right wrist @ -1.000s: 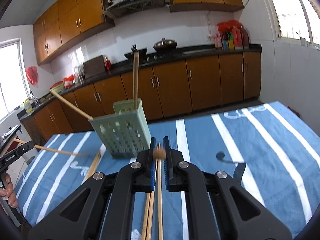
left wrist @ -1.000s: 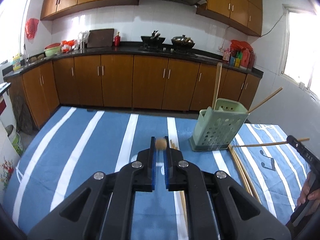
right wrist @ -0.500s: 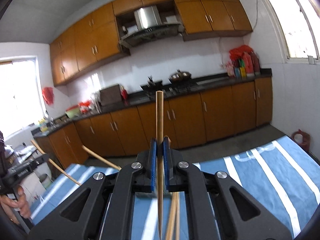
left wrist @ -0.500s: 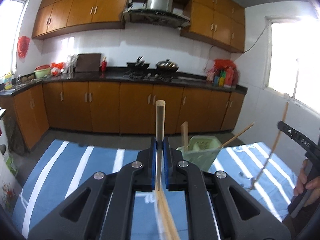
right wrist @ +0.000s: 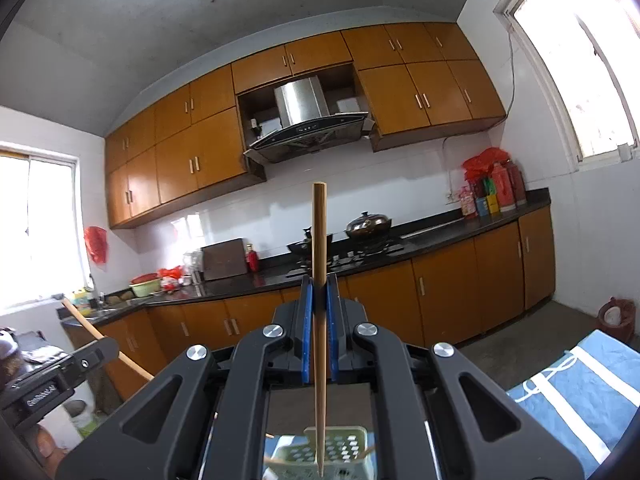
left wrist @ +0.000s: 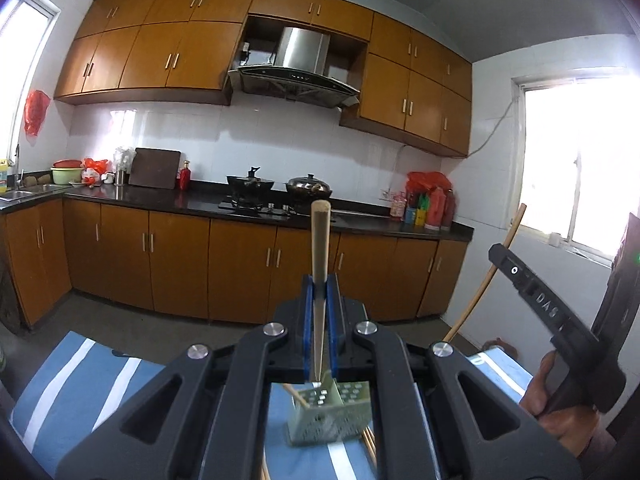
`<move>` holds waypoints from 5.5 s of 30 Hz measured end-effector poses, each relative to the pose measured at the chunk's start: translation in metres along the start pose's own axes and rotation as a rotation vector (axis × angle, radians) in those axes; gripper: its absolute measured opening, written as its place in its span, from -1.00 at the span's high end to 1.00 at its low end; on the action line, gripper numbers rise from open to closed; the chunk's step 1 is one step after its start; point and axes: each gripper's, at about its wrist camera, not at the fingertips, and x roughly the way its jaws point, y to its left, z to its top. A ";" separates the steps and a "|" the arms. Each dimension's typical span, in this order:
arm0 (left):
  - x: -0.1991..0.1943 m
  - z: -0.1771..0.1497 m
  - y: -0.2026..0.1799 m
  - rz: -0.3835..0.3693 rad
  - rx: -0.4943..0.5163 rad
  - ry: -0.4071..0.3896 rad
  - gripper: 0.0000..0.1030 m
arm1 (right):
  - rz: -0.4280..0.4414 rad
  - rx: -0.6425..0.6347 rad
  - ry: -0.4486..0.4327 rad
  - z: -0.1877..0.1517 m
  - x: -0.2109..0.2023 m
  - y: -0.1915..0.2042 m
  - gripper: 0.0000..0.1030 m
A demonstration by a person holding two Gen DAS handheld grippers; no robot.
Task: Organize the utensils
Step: 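Lower both chopsticks into the holder and open the right tool, then open the left tool to release its chopstick and return both tools over the table, then move both open tools toward the remaining chopsticks, then close the left tool on a wooden chopstick while the right tool grasps another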
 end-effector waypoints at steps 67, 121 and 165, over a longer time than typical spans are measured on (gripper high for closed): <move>-0.008 -0.221 0.082 0.126 -0.071 0.556 0.72 | -0.099 -0.036 0.868 -0.238 -0.040 -0.061 0.47; 0.042 -0.263 0.107 0.208 -0.053 0.678 0.82 | -0.208 -0.069 0.866 -0.250 -0.011 -0.067 0.85; 0.026 -0.262 0.097 0.207 -0.003 0.696 0.84 | -0.164 -0.022 0.830 -0.240 -0.032 -0.069 0.85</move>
